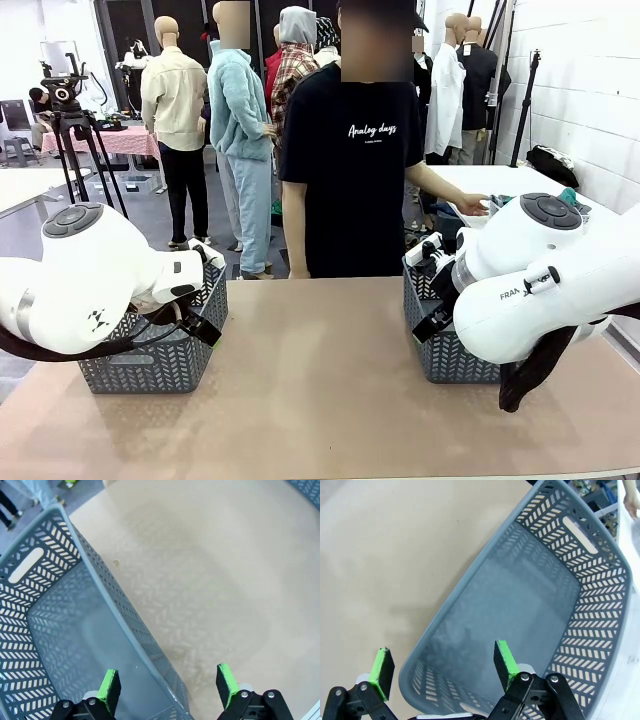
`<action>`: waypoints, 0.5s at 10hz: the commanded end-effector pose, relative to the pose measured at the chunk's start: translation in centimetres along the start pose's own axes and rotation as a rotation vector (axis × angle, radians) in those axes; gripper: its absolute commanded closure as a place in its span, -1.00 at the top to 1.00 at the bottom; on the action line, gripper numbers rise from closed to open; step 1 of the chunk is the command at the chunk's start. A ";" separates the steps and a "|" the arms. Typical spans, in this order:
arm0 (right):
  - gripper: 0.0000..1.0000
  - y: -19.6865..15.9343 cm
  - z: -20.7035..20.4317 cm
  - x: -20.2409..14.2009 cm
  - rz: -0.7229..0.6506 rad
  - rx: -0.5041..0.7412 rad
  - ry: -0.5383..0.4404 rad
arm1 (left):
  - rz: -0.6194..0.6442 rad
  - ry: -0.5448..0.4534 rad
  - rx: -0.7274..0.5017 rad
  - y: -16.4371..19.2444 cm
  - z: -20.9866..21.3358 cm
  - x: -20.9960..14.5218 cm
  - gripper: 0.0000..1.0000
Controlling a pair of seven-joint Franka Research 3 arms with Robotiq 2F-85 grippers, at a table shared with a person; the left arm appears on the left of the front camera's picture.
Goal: Sort the tops and bottoms.
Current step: Lift clothes from the center of the table with your left hand.
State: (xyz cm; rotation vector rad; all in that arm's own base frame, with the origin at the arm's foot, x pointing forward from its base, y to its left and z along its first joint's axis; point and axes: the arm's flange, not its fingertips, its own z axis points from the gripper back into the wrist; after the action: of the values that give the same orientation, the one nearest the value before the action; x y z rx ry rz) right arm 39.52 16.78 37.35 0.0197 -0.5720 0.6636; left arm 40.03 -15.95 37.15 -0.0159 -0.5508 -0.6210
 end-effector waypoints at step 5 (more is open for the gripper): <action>1.00 0.0 0.0 0.0 -0.001 0.000 0.000 | 0.007 0.000 0.001 0.3 0.0 -0.1 1.00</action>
State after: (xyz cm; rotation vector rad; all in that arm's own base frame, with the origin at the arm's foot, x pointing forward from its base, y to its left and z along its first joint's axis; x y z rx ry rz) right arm 39.52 16.78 37.35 0.0197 -0.5720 0.6636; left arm 40.03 -15.94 37.15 -0.0158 -0.5508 -0.6209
